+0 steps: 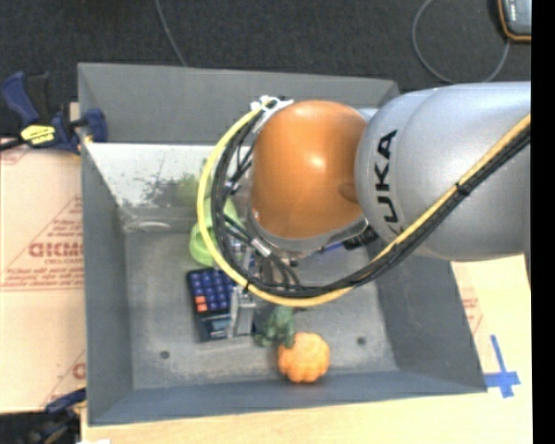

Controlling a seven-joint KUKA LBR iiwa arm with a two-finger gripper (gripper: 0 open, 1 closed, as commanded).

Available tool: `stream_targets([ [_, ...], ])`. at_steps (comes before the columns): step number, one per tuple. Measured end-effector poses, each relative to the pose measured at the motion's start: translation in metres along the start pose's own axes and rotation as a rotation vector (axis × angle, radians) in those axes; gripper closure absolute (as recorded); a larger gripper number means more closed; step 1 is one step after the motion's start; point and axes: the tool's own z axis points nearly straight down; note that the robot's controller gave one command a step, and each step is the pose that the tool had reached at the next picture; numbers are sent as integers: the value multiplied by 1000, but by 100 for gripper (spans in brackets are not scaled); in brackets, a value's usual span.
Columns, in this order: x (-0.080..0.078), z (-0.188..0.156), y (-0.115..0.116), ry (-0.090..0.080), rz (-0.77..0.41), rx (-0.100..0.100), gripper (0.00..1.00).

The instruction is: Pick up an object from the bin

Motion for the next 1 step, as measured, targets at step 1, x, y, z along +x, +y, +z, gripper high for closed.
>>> stream_targets([
  [1,-1,-4,-1,-6,5,-1,0],
])
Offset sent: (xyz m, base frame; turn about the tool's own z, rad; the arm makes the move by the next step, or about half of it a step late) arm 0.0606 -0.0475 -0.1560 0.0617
